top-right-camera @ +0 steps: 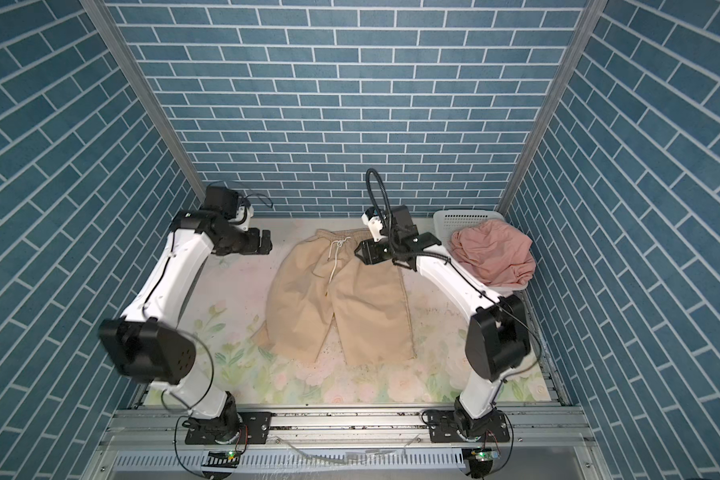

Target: Fold and stack the shorts

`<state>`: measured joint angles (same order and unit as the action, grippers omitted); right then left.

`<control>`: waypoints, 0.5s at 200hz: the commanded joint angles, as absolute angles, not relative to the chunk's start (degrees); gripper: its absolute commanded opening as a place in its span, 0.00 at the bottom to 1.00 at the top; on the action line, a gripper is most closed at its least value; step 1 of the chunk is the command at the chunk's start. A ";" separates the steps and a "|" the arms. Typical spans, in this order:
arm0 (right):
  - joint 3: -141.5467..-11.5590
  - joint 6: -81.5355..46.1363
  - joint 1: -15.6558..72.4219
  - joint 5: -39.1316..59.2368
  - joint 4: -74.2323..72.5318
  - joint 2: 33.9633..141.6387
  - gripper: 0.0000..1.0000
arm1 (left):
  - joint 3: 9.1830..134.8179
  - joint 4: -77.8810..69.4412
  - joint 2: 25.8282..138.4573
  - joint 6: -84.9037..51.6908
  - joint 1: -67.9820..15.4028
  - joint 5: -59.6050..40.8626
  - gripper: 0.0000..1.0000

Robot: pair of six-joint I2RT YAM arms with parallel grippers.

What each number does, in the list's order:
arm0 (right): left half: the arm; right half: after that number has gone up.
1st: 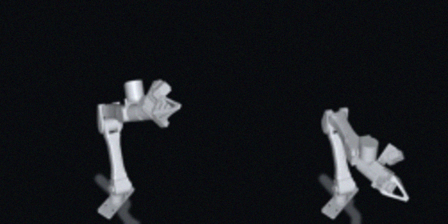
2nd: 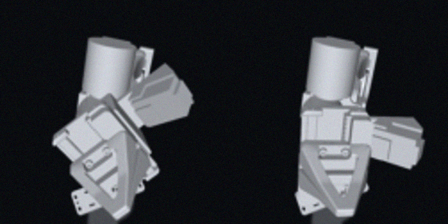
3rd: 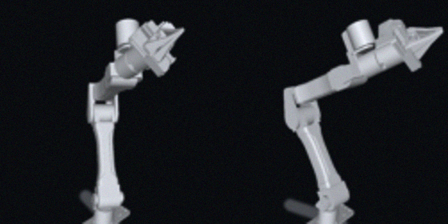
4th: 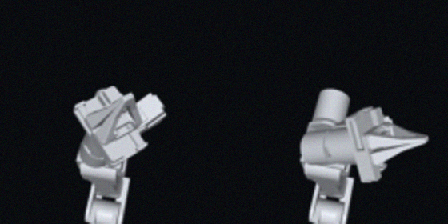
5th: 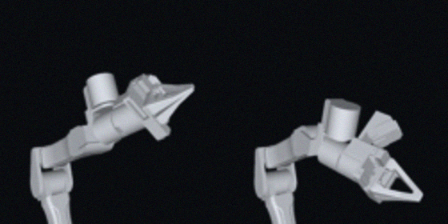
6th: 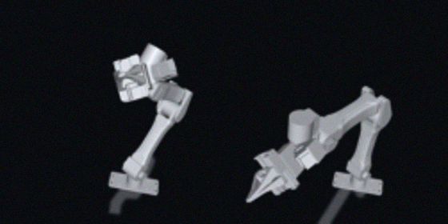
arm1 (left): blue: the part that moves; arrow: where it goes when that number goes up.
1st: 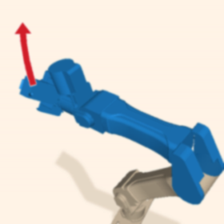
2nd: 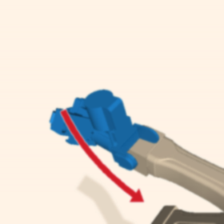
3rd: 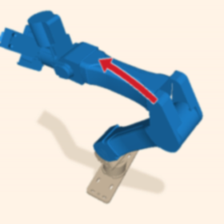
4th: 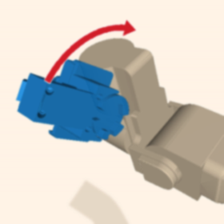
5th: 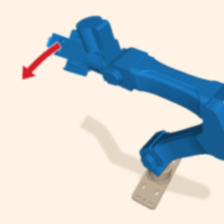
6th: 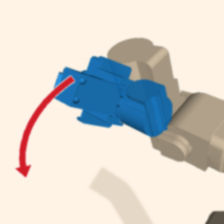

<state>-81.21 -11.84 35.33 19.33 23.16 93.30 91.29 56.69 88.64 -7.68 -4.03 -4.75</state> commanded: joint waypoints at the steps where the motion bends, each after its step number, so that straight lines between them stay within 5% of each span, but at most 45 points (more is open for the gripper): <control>1: -68.12 -18.45 43.03 15.19 18.54 89.42 0.56 | 71.44 47.24 79.36 -16.82 -3.44 -5.70 0.99; 62: -47.04 -29.60 59.39 9.95 -7.73 88.17 0.56 | 41.80 35.86 67.74 -27.55 -3.20 -6.35 0.70; 100: -46.99 -32.42 61.63 10.89 -12.92 94.53 0.56 | 35.98 33.81 64.60 -28.06 -3.08 -2.31 0.69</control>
<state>-46.37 -27.44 60.80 12.19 -4.36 91.26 37.93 38.02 66.43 -26.20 -3.42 -5.76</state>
